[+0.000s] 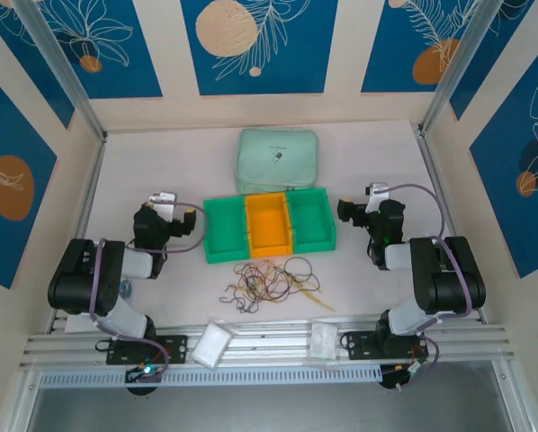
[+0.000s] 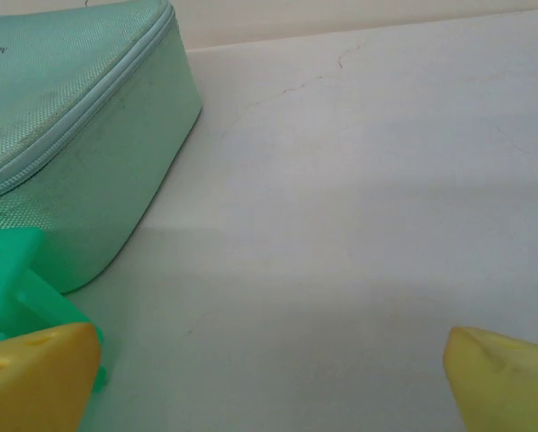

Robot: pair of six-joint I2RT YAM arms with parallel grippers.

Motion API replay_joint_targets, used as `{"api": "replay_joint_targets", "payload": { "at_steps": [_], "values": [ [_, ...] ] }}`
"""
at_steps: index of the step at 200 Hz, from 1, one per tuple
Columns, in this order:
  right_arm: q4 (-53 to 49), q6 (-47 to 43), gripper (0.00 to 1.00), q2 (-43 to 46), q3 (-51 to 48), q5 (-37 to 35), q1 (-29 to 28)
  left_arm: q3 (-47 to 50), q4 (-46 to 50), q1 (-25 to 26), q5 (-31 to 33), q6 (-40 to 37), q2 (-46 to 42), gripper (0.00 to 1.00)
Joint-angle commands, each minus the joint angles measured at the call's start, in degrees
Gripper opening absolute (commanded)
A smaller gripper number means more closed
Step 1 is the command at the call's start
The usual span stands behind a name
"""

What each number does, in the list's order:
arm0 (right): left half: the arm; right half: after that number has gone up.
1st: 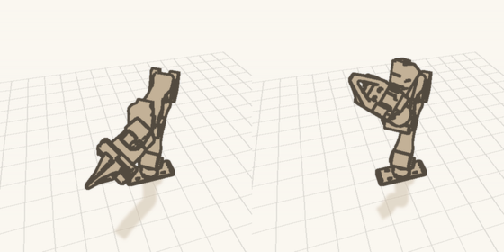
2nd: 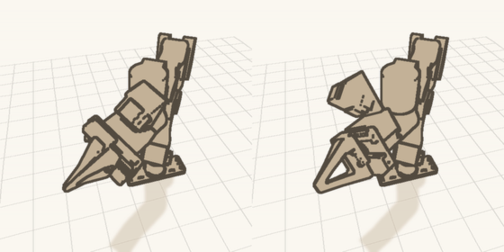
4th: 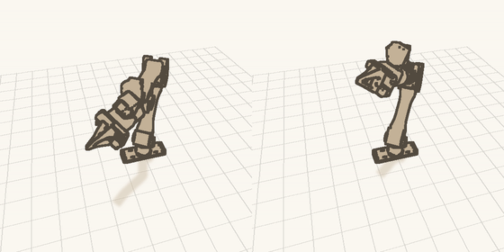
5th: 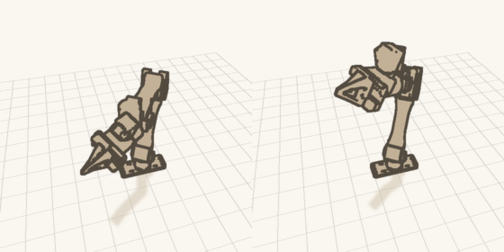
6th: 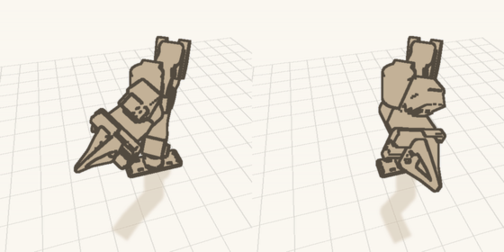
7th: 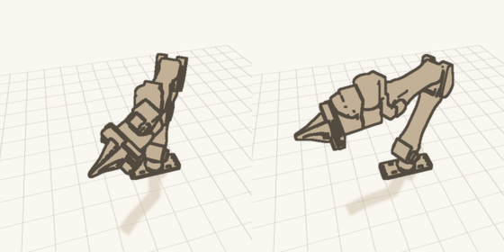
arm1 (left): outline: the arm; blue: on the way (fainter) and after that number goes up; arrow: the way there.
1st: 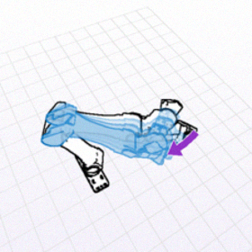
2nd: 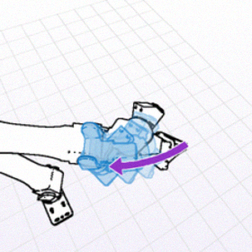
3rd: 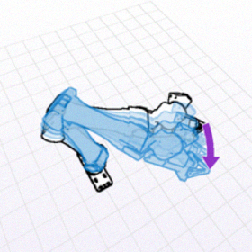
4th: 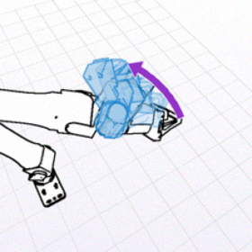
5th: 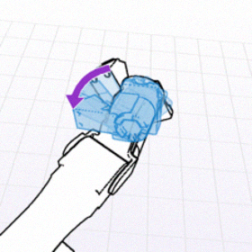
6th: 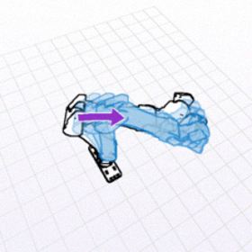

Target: Untangle the cables

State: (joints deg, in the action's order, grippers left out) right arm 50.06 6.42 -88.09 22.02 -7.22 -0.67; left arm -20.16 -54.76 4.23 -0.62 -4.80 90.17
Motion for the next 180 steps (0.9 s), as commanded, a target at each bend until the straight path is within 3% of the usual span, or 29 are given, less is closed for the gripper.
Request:
{"api": "replay_joint_targets", "payload": {
  "at_steps": [1, 132, 141, 160, 180],
  "values": [
    [0.5, -0.3, 0.99, -0.1, 0.6, 1.1, 0.3, -0.8, -0.1, -0.2, -0.3, 0.5, -0.5, 0.99],
    [-0.6, 0.0, 0.99, -0.2, 1.3, 4.3, 1.4, -1.1, 0.4, -0.3, -0.7, 0.6, -0.4, 0.99],
    [-0.6, -0.1, 1.0, -0.2, 1.2, 4.3, 1.4, -1.0, 0.4, -0.3, -0.8, 0.7, -0.4, 0.94],
    [-1.3, -0.2, 0.87, 0.0, 1.6, 5.8, 1.6, -1.3, 0.7, -1.1, -1.8, 1.4, -0.4, 0.8],
    [-5.9, -0.4, 0.82, 1.7, 3.3, 6.4, 1.6, -1.7, 1.7, -1.4, 0.2, 2.4, -0.7, 0.74]
  ]
}}
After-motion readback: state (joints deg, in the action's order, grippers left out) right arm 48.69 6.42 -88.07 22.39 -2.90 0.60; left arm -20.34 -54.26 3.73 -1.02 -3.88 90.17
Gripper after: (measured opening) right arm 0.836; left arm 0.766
